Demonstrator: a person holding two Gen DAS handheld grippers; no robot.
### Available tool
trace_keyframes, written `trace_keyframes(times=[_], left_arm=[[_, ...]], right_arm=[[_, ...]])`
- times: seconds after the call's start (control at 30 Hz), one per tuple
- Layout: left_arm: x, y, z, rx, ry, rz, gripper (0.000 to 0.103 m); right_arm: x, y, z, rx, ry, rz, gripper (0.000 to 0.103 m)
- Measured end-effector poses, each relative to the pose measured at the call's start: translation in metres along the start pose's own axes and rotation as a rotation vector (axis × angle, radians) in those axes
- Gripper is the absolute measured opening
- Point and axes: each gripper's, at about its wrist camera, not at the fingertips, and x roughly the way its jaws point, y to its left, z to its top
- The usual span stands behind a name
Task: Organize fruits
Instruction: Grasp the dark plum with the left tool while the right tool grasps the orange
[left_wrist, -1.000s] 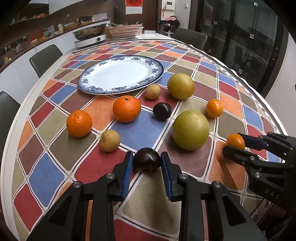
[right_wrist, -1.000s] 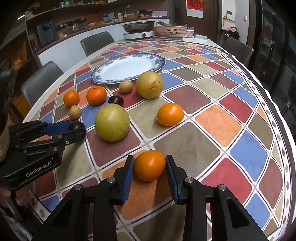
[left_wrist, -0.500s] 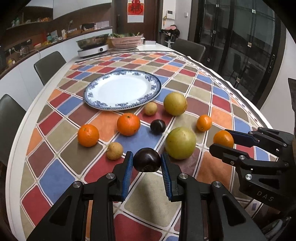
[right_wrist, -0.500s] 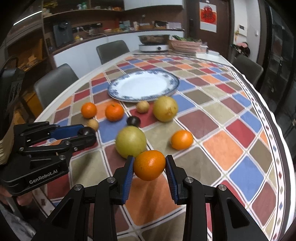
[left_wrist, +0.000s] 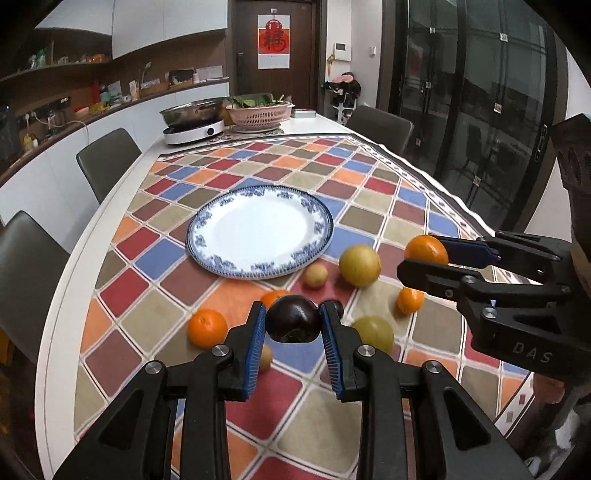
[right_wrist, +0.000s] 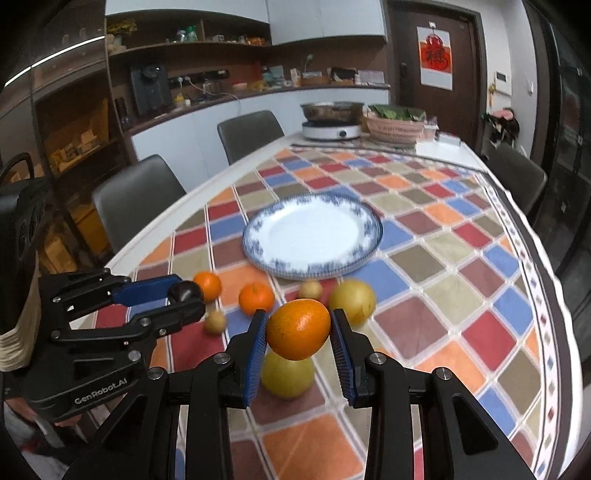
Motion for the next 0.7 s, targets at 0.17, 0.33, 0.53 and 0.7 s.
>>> trace_keyframes(times=[0.17,0.33,0.53,0.7], left_arm=[[0.007,0.006,0.017,0.009,-0.002,0.014,0.030],[0.021,0.016,0.035,0.000,0.017,-0.014,0.030],[0.039,0.029,0.067,0.004,0.027,-0.041,0.030],[0.061,0.044,0.089,-0.001,0.044,-0.039,0.030]], right_arm=[[0.009,-0.001,0.025,-0.030,-0.011,0.010,0.035],[0.024,-0.005,0.048,-0.053,-0.007,0.013,0.035],[0.051,-0.013,0.075,-0.053,0.016,0.030,0.035],[0.075,-0.021,0.092,-0.033,0.036,0.039,0.035]])
